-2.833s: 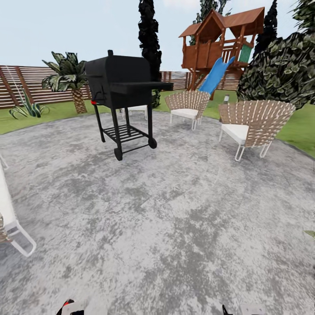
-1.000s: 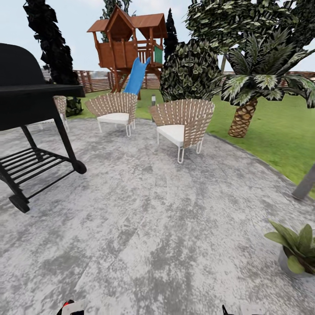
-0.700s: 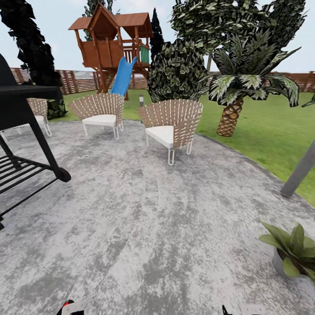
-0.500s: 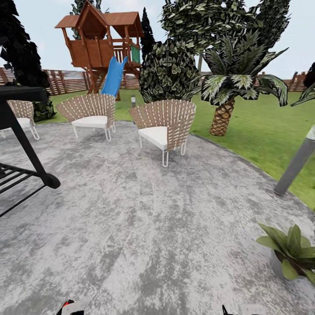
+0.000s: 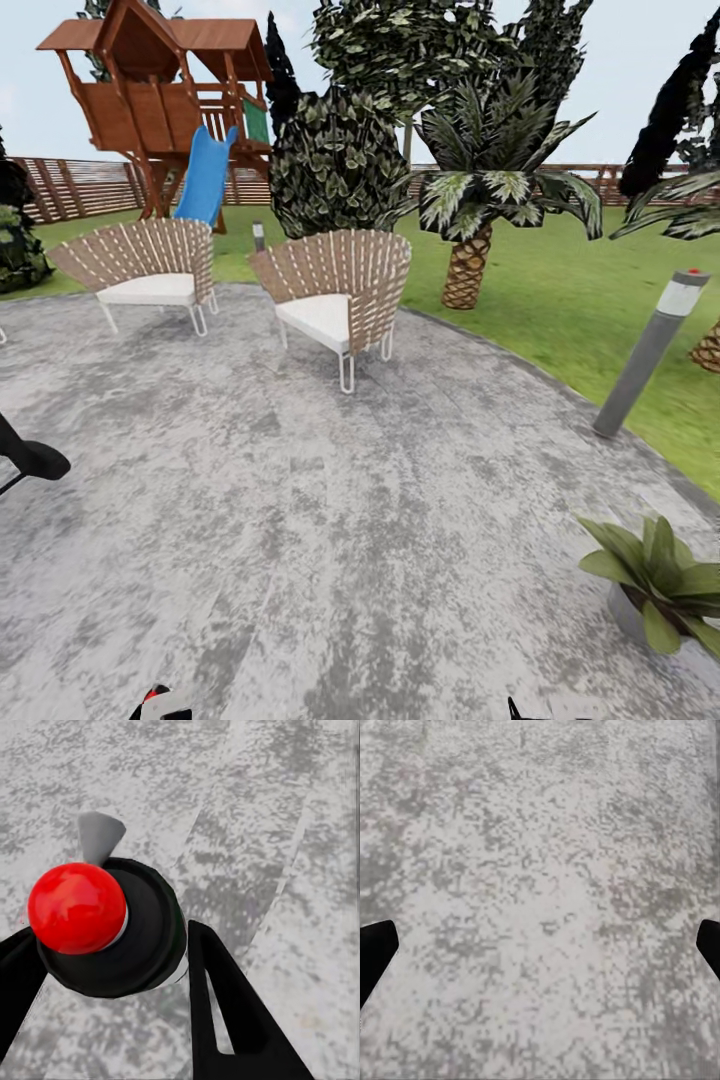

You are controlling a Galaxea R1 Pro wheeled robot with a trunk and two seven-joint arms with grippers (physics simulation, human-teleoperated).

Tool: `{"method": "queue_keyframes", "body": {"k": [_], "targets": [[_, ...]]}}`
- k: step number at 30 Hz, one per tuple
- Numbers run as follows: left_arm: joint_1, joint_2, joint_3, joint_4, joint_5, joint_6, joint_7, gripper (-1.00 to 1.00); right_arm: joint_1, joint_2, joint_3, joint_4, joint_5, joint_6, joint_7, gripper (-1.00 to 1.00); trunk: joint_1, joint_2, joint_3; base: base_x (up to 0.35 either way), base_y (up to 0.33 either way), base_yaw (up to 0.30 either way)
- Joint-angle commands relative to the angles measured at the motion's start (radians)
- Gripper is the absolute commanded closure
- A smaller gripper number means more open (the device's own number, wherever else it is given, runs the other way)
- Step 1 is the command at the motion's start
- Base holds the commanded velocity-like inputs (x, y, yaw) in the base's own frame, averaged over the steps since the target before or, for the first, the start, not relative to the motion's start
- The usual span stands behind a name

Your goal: Pick up the pesticide atomizer in the garden and spray insectifuge to fully cover both potted plants in the garden.

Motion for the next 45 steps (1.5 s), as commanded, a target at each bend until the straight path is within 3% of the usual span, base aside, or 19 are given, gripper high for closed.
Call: {"method": "queue_keyframes", "body": {"k": [1, 23, 35, 45], "targets": [[0.0, 0.0, -0.001, 0.001, 0.002, -0.003, 0.001, 1.0, -0.001, 0.001, -0.004, 0.001, 0.01, -0.003, 0.0, -1.0, 0.0, 0.0, -0.001, 0.294, 0.216, -0.268], [0.0, 0.0, -0.001, 0.001, 0.002, -0.003, 0.001, 1.0, -0.001, 0.001, -0.004, 0.002, 0.01, -0.003, 0.0, -1.0, 0.0, 0.0, -0.001, 0.283, 0.199, -0.268], [0.0, 0.0, -0.001, 0.001, 0.002, -0.003, 0.001, 1.0, -0.001, 0.001, -0.004, 0.002, 0.01, -0.003, 0.0, -1.0, 0.0, 0.0, -0.001, 0.245, 0.027, -0.268], [0.0, 0.0, -0.001, 0.001, 0.002, -0.003, 0.001, 1.0, -0.001, 0.001, -0.004, 0.002, 0.01, -0.003, 0.0, -1.0, 0.0, 0.0, -0.001, 0.067, 0.0, -0.268]]}}
